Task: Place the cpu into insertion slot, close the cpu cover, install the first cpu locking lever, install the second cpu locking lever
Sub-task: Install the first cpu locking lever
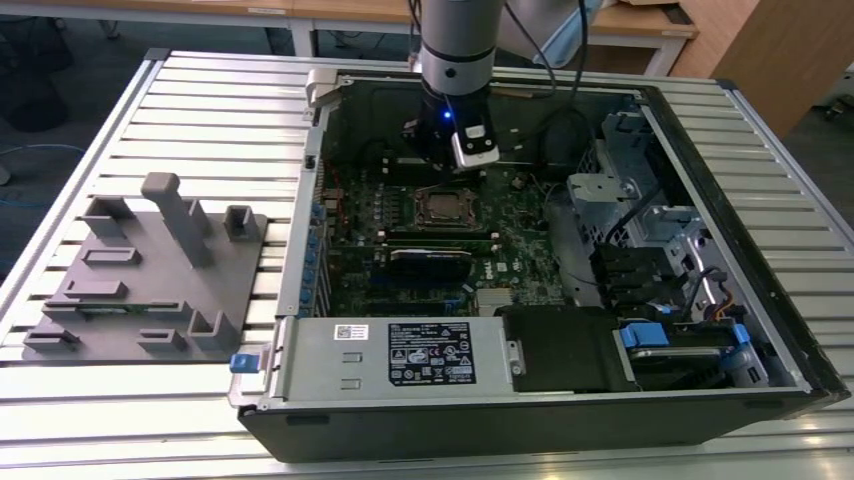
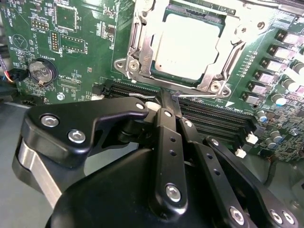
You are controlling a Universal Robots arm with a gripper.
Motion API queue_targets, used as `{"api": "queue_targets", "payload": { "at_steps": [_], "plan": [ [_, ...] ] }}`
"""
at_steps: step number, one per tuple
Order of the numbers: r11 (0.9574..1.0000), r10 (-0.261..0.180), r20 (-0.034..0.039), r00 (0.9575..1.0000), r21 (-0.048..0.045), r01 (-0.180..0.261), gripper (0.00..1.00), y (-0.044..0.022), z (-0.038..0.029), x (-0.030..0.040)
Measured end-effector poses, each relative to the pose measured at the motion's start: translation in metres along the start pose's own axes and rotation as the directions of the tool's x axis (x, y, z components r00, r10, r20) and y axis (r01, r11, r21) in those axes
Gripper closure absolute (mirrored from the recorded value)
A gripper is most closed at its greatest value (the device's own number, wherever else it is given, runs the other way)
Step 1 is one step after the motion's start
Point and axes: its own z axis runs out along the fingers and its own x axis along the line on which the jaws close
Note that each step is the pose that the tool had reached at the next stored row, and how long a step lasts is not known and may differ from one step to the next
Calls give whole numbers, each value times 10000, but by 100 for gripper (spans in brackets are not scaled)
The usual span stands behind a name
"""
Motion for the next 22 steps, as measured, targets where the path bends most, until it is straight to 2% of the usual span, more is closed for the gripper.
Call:
{"api": "queue_targets", "payload": {
  "at_steps": [14, 22],
  "plan": [
    [10000, -2, 12, 10000, 38, 2, 90, 10, 34, 5],
    [9999, -7, 33, 10000, 108, 7, 90, 23, 48, 7]
  ]
}}
